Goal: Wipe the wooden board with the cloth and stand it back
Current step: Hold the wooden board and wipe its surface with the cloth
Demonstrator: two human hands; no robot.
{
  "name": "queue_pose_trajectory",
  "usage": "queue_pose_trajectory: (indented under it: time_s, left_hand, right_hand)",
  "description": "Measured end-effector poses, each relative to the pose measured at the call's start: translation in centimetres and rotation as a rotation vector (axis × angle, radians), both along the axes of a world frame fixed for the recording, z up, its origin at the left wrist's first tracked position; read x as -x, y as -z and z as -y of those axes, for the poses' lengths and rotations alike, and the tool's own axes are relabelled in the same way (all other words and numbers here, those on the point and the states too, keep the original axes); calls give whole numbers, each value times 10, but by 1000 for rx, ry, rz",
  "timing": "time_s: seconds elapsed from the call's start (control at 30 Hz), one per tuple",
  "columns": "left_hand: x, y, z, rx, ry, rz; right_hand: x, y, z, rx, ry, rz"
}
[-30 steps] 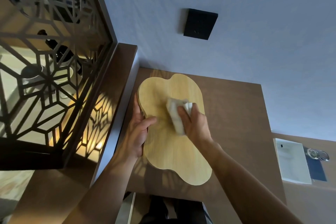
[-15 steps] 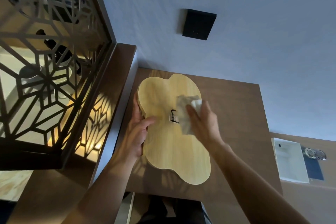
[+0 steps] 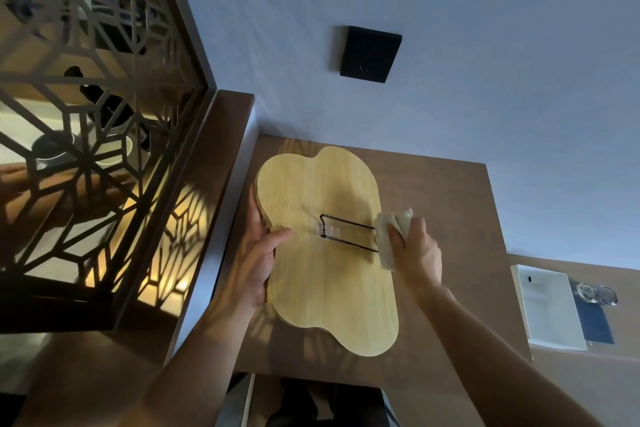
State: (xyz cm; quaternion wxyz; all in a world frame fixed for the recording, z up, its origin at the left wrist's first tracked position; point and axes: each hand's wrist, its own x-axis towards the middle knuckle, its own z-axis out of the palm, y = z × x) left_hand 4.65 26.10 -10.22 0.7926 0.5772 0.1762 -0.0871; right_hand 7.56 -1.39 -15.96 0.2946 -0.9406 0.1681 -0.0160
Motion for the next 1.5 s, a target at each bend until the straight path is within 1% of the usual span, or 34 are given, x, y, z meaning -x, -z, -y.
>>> queue_pose_trajectory:
  time_s: [0.07, 0.13, 0.2, 0.27, 0.3, 0.37, 0.47, 0.57, 0.63, 0.7, 0.8, 0.87, 0.9, 0.97, 1.03, 1.1, 1.2, 1.27, 1.3, 1.33, 1.37, 1.4, 1.47, 1.5]
  left_hand:
    - [0, 0, 0, -10, -2, 27]
    - [0, 2, 0, -17, -2, 43]
    - [0, 3, 0, -26, 6, 44]
    - [0, 4, 0, -35, 5, 59]
    - [0, 5, 0, -27, 4, 67]
    - [1, 6, 0, 0, 3, 67]
    - [1, 7, 0, 7, -1, 62]
    - [1, 7, 0, 4, -3, 56]
    - [1, 8, 0, 3, -6, 52]
    - [1, 6, 0, 9, -18, 49]
    - [0, 6, 1, 22, -22, 52]
    - [1, 7, 2, 25, -21, 52]
    - [2, 6, 2, 9, -22, 50]
    - [2, 5, 2, -13, -18, 52]
    - [2, 5, 2, -7, -14, 51]
    - [2, 5, 1, -25, -14, 47]
    - [3, 4, 1, -41, 1, 49]
    - [3, 3, 1, -46, 9, 43]
    - [3, 3, 1, -41, 8, 41]
    - [3, 3, 1, -35, 3, 42]
    - [2, 3, 1, -31, -4, 46]
    - [2, 3, 1, -30, -8, 49]
    - [2, 2, 1, -22, -11, 45]
    - [2, 2, 2, -13, -11, 43]
  right_hand:
    - [-4, -20, -25, -114, -24, 95]
    - [-5, -40, -58, -263, -115, 117]
    - [-4, -46, -85, -297, -252, 121]
    - [-5, -41, -94, -267, -313, 108]
    - [-5, -33, -90, -276, -288, 88]
    - [-5, -13, -71, -292, -169, 19]
    - [2, 14, -26, -214, 6, -93]
    - [3, 17, 5, -50, 18, -129]
    - [-3, 7, 7, 28, -7, -54]
    - [-7, -11, -10, -19, -35, 58]
    - [-5, -41, -62, -259, -175, 118]
    - [-3, -48, -90, -275, -296, 125]
    - [-3, -48, -96, -262, -319, 109]
    - [-4, -39, -93, -308, -271, 44]
    - [-3, -23, -73, -347, -161, -14]
    - [1, -4, -45, -299, -45, -68]
    - [6, 11, -4, -118, 56, -167]
    - [5, 10, 10, -8, 52, -132]
    - [2, 5, 10, 12, 57, -84]
    - [-1, -3, 5, -1, 64, -26]
    - [-3, -12, -6, -55, 63, 33]
    - [-5, -23, -21, -150, 44, 75]
    - [-6, -44, -55, -379, -51, 78]
    - [-5, -51, -70, -436, -131, 60]
